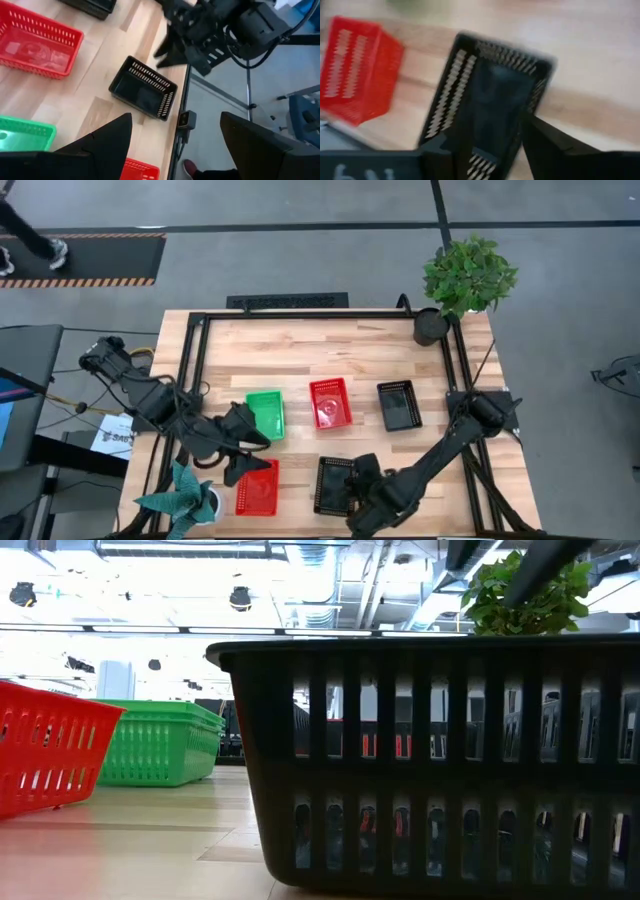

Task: Stack baskets by color
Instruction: Stack the bottom black bin on top of the top black bin, then stack the bottom red bin on top of the top red bin

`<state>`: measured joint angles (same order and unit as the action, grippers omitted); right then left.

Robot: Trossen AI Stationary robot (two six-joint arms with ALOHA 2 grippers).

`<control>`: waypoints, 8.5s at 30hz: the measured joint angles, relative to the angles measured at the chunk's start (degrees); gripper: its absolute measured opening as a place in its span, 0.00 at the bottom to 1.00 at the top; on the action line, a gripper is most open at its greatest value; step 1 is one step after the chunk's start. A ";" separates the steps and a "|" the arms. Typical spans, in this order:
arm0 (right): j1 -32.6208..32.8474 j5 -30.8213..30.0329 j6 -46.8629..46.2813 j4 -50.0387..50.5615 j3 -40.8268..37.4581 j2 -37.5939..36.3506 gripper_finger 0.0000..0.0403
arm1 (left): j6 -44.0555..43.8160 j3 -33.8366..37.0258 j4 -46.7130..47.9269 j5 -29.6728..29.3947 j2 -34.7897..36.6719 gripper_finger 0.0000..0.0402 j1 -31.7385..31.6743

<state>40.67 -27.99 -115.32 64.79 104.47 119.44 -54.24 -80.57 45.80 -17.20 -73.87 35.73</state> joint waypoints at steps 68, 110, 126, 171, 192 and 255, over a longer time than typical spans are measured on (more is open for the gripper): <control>-12.06 -3.67 20.69 23.42 -15.38 -37.28 0.02 | 11.93 7.50 -20.39 -16.55 18.21 0.72 -4.22; -20.92 3.09 23.62 25.38 -17.99 -40.87 0.03 | 41.43 7.04 -49.87 -31.27 23.74 0.72 -8.67; -21.16 5.43 17.78 25.44 -30.02 -44.43 0.03 | 23.86 7.04 -31.13 -36.04 31.21 0.72 -8.73; -17.66 2.62 17.31 12.74 -58.88 -73.22 0.05 | 13.97 7.08 -15.21 -32.58 24.69 0.72 -8.84; -22.28 2.88 24.59 0.04 -61.43 -66.89 0.03 | 9.20 7.08 -12.39 -30.18 25.16 0.72 -8.81; -23.20 3.30 19.82 -1.23 -62.84 -58.71 0.29 | 6.40 7.08 -7.74 -26.95 26.32 0.72 -8.84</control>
<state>17.47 -24.69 -95.50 63.57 41.63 60.73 -47.83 -73.49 38.06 -44.14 -47.55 26.89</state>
